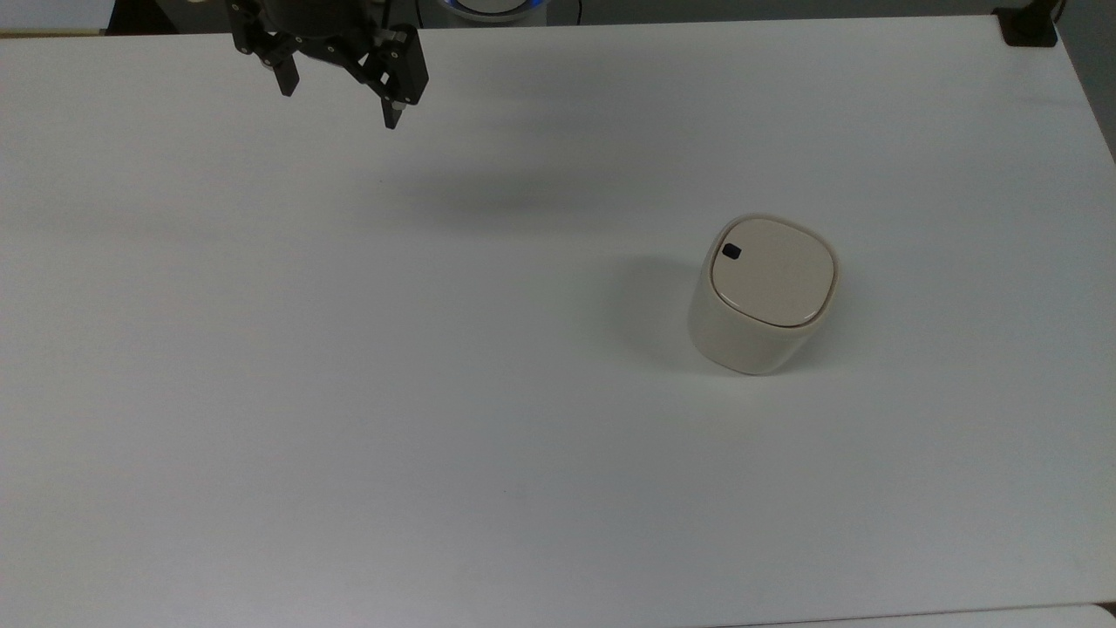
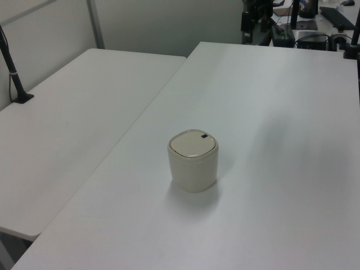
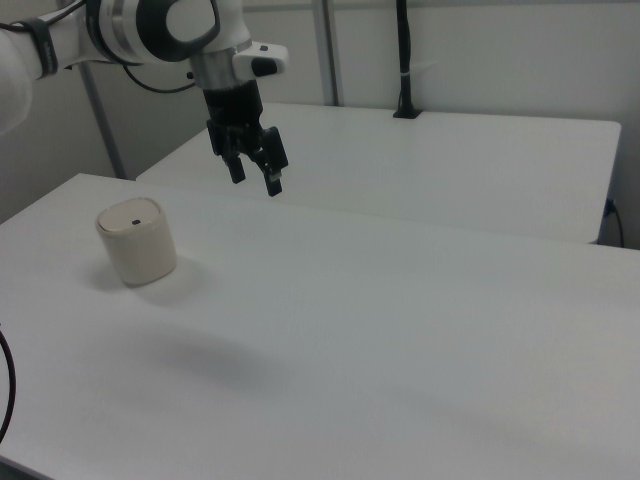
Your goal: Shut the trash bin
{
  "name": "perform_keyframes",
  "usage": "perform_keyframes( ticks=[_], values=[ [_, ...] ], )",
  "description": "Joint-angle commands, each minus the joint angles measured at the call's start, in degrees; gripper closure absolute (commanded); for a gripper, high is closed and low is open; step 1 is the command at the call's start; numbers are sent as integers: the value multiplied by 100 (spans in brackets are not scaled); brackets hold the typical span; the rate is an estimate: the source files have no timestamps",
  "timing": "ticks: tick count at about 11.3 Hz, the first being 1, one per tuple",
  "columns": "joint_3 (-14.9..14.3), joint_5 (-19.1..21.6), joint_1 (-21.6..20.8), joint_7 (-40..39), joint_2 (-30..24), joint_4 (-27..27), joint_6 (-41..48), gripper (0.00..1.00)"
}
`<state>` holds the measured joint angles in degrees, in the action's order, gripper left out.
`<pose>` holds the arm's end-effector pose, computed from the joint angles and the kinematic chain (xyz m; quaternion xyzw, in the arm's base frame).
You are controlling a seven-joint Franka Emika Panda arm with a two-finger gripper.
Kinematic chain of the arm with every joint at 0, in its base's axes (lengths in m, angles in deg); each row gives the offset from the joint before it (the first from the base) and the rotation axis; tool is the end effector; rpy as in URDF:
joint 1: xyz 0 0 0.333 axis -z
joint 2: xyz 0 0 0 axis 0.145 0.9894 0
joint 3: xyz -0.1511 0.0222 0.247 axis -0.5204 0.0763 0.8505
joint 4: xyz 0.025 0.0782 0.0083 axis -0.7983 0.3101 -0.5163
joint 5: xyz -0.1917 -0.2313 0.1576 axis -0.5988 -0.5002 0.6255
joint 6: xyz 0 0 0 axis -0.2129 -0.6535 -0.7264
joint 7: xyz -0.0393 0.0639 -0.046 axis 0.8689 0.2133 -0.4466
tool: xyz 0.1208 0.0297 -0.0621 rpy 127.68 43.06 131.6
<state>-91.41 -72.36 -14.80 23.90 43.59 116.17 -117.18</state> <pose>0.5576 -0.0523 0.5376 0.9899 -0.1347 0.0083 0.0426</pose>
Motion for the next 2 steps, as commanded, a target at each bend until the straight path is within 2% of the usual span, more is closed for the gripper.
perform_keyframes(
  ticks=[1,2],
  values=[
    [56,-25,-92,146,-122,51,8,0],
    [56,-25,-83,146,-105,51,-10,0]
  ],
)
